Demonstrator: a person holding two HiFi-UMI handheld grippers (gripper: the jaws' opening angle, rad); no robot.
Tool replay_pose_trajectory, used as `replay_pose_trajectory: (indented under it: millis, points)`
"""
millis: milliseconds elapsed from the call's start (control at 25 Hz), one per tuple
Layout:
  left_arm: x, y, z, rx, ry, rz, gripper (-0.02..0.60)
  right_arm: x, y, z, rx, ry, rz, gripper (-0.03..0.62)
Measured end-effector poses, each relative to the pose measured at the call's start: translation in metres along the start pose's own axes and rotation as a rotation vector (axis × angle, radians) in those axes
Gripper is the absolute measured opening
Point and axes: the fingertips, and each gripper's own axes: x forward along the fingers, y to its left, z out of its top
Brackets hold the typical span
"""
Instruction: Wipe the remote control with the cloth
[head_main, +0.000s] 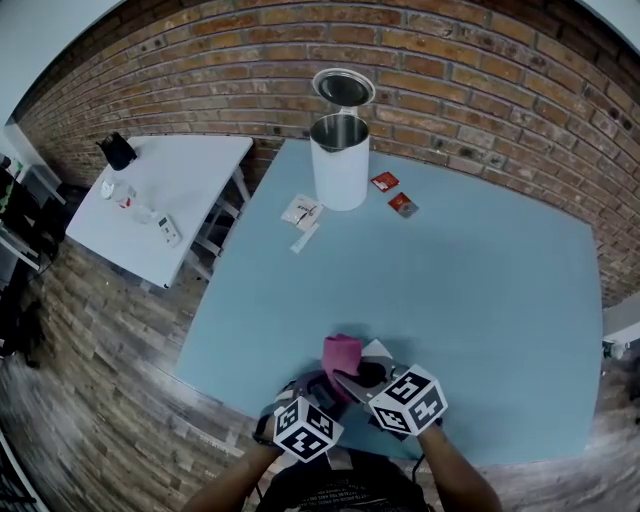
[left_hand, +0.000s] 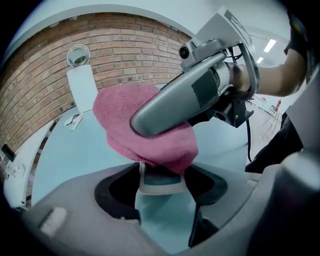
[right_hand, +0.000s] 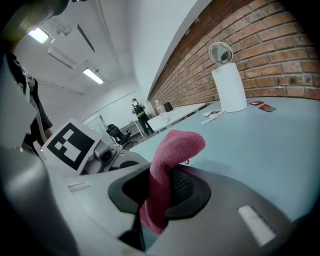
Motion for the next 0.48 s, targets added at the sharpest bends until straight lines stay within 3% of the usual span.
replay_pose_trajectory:
  millis: [480]
  points:
    - [0.001, 0.004, -0.005, -0.012, 0.005, -0.014, 0.281, -0.031, -0.06, 0.005, 0.078, -0.055, -0.159, 0.078]
